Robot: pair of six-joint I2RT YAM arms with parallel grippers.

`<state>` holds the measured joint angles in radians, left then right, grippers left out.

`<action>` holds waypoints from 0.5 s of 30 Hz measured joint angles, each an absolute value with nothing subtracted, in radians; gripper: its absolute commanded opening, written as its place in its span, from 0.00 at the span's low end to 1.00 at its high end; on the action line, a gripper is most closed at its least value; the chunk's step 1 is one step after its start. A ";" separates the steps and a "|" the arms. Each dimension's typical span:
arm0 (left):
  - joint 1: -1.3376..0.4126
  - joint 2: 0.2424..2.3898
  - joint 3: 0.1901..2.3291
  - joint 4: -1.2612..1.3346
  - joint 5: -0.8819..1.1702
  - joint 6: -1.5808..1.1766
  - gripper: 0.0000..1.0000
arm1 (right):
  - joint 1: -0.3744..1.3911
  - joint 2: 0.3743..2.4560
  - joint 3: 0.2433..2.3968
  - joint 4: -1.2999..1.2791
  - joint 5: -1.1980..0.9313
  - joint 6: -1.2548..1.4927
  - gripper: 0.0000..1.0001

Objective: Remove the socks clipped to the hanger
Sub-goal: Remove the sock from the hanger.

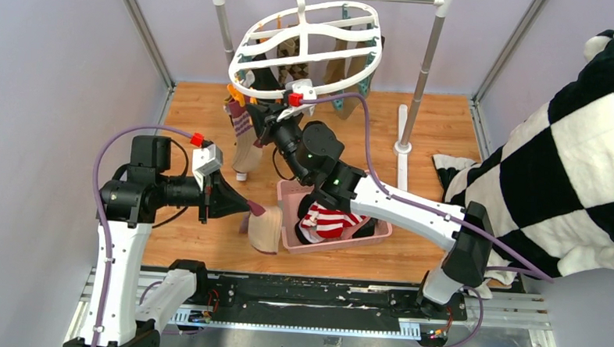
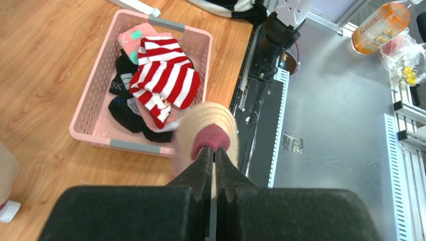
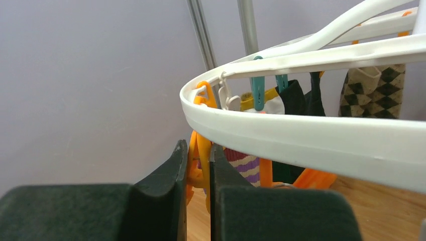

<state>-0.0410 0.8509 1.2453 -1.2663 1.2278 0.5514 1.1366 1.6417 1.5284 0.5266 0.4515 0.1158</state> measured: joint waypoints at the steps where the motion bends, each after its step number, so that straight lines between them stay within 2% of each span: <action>1: -0.041 0.847 1.239 -1.266 1.225 0.552 0.00 | 1.130 1.635 1.517 0.527 0.439 0.134 0.03; 2: -0.041 0.846 1.233 -1.267 1.224 0.553 0.00 | 1.124 1.629 1.508 0.527 0.427 0.150 0.09; 6: -0.041 0.840 1.230 -1.267 1.219 0.555 0.00 | 1.104 1.592 1.456 0.532 0.375 0.202 0.61; 11: -0.041 0.839 1.230 -1.267 1.216 0.567 0.00 | 1.099 1.462 1.271 0.561 0.268 0.216 0.84; 15: -0.041 0.839 1.230 -1.266 1.206 0.574 0.00 | 1.090 1.332 1.102 0.576 0.110 0.196 0.96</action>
<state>-0.0410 0.8394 1.2304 -1.2663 1.2057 0.5735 1.0904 1.3319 1.1019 0.5762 0.1104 0.1955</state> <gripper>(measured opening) 0.011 0.889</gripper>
